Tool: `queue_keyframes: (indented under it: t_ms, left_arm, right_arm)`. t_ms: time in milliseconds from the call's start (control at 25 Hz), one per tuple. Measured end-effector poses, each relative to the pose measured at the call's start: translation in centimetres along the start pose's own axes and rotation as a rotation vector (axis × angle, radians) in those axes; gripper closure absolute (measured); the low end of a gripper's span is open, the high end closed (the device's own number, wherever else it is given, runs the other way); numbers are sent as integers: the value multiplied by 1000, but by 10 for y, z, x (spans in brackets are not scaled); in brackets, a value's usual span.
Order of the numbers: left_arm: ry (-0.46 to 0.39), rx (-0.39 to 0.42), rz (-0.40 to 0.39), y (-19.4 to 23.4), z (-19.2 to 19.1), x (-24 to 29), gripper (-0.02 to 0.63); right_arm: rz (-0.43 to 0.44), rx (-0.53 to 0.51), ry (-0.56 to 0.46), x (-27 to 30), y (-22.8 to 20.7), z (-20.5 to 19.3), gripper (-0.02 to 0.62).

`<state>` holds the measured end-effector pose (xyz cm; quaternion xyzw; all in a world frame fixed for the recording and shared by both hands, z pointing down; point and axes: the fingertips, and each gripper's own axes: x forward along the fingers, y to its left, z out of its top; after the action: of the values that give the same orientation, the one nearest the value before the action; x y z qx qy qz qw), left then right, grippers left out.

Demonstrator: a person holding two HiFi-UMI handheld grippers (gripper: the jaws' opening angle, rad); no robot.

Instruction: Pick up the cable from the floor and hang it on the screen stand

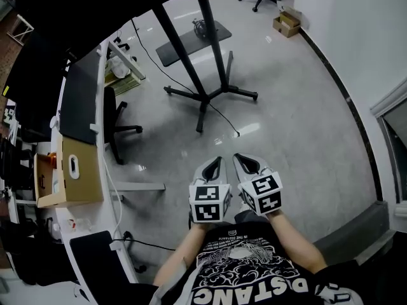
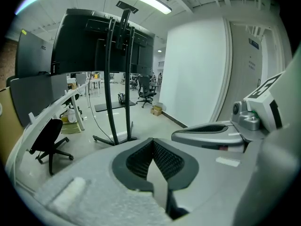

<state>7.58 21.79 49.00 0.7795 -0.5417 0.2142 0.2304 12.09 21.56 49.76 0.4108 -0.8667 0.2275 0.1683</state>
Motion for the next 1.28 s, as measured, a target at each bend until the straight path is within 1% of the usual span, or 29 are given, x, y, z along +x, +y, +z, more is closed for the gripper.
queue_keyframes:
  t_ms: [280, 560, 800, 1080, 1280]
  left_arm:
    - [14, -4, 18, 8, 5, 21, 609]
    - [26, -25, 5, 27, 10, 52, 609]
    - [48, -54, -20, 62, 17, 93, 608]
    - [98, -64, -83, 113, 28, 153, 609]
    - [136, -63, -130, 148, 31, 200, 609]
  right_arm:
    - [4, 13, 9, 17, -19, 0, 589]
    - [-18, 19, 37, 47, -39, 2, 589]
    - [-35, 15, 71, 95, -54, 6, 589]
    - [-65, 47, 120, 169, -73, 14, 589]
    - [-88, 39, 162, 224, -92, 18, 586]
